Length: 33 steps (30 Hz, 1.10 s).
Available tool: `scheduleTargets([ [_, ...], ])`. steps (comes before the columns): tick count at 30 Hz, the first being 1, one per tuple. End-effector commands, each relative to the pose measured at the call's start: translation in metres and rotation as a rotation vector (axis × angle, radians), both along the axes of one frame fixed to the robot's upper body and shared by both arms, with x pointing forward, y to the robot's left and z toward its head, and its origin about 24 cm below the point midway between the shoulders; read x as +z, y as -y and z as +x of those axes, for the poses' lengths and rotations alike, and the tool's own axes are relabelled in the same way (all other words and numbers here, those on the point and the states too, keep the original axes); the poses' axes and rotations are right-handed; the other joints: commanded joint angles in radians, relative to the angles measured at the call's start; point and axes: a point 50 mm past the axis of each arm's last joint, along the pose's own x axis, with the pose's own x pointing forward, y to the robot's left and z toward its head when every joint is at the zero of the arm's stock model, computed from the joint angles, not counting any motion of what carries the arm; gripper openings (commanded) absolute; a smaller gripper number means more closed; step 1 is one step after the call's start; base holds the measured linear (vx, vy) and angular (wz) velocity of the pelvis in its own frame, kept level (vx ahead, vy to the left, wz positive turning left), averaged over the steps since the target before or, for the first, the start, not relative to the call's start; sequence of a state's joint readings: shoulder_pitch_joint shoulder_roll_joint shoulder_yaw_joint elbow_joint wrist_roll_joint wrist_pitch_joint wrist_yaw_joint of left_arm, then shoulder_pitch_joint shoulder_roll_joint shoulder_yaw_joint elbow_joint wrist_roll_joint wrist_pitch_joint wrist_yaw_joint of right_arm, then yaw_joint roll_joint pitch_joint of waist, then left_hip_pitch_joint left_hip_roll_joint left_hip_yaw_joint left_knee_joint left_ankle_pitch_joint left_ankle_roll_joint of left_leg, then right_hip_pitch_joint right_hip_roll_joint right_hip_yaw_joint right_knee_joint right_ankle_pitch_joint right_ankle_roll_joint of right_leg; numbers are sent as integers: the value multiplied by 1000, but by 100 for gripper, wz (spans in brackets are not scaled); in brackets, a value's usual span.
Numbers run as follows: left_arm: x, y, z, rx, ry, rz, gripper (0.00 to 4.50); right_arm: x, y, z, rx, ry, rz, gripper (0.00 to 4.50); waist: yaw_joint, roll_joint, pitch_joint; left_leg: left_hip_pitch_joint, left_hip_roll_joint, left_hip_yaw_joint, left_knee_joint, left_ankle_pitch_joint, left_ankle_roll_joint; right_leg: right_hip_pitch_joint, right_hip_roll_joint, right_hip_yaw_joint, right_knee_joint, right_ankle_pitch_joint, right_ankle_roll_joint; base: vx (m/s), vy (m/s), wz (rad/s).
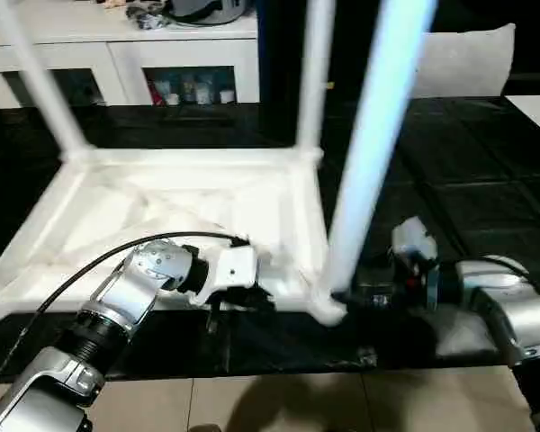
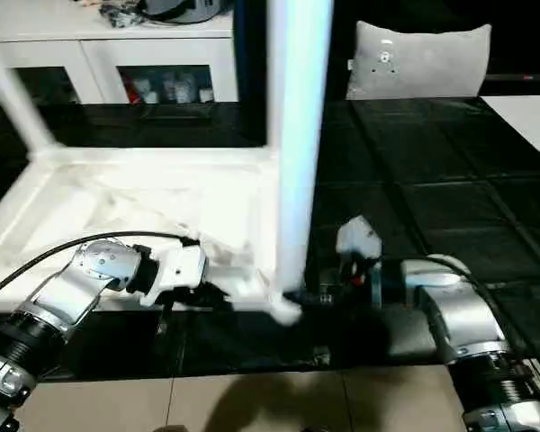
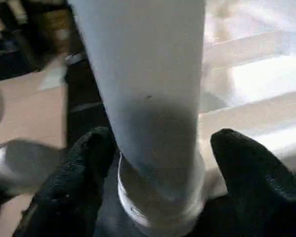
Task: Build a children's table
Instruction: Rotate leg to tighten
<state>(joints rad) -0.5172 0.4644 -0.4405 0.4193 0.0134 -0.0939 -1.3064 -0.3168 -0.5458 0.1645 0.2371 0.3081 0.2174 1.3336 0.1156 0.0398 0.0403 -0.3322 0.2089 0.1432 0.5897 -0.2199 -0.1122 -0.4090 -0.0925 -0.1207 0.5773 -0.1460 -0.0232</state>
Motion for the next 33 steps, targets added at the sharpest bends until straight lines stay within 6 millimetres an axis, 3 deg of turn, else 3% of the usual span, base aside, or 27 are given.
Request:
scheduleTargets([
  [1,9,10,-3,-107,30,17,0,6,-4,2,43,8,3,324,-2,-12,-61,-16,19,17,-70,-147,93,66,-52,50,-62,-330,-174,0,0,0],
  [11,10,12,-6,-143,12,6,0,5,-10,-2,113,-53,16,248,2,-11,-62,-18,17,17,-68,-129,83,67,-50,49,-61,-332,-160,0,0,0],
  [20,10,6,-3,-28,-6,-40,0,2,-16,-7,70,-67,64,214,1,-12,-60,-19,15,17,-69,-133,75,67,-49,49,-64,-355,-144,0,0,0],
  [22,11,10,-3,71,-26,-83,0,-8,-26,1,-106,-25,10,211,-4,-11,-58,-20,13,16,-71,-141,64,66,-49,47,-67,-382,-136,0,0,0],
  [23,11,10,-3,71,-26,-83,0,-8,-26,1,-107,-24,9,209,-11,-11,-55,-21,11,15,-74,-153,52,66,-49,45,-71,-416,-122,0,0,0],
  [24,11,15,-4,126,-42,-109,0,-13,-33,9,-239,-17,0,209,-14,-9,-54,-18,9,15,-74,-162,44,64,-48,44,-73,-438,-114,0,0,0],
  [26,12,26,-4,209,-60,-145,0,-18,-43,19,-416,-30,2,205,-38,-11,-51,-23,3,10,-77,-186,23,68,-47,39,-79,-495,-84,0,0,0],
  [28,12,30,-4,232,-63,-155,0,-19,-46,21,-456,-38,4,202,-53,-11,-52,-19,-1,9,-74,-202,24,65,-46,35,-89,-519,-65,0,0,0],
  [30,12,37,-2,270,-60,-167,0,-22,-51,25,-519,-45,2,201,-65,-10,-53,-21,0,9,-73,-199,38,63,-45,38,-88,-490,-75,0,0,0],
  [31,12,54,3,367,-47,-190,0,-27,-62,33,-666,-52,-4,201,-72,-8,-55,-22,2,11,-73,-184,39,63,-44,41,-84,-456,-88,0,0,0],
  [32,12,56,3,376,-46,-192,0,-27,-64,34,-680,-53,-4,200,-77,-7,-54,-22,1,10,-72,-176,31,61,-45,37,-84,-450,-100,0,0,0],
  [33,12,70,9,458,-18,-199,0,-30,-71,41,-771,-40,-6,200,-79,-10,-55,-22,-2,10,-71,-177,30,65,-44,36,-85,-458,-95,0,0,0],
])
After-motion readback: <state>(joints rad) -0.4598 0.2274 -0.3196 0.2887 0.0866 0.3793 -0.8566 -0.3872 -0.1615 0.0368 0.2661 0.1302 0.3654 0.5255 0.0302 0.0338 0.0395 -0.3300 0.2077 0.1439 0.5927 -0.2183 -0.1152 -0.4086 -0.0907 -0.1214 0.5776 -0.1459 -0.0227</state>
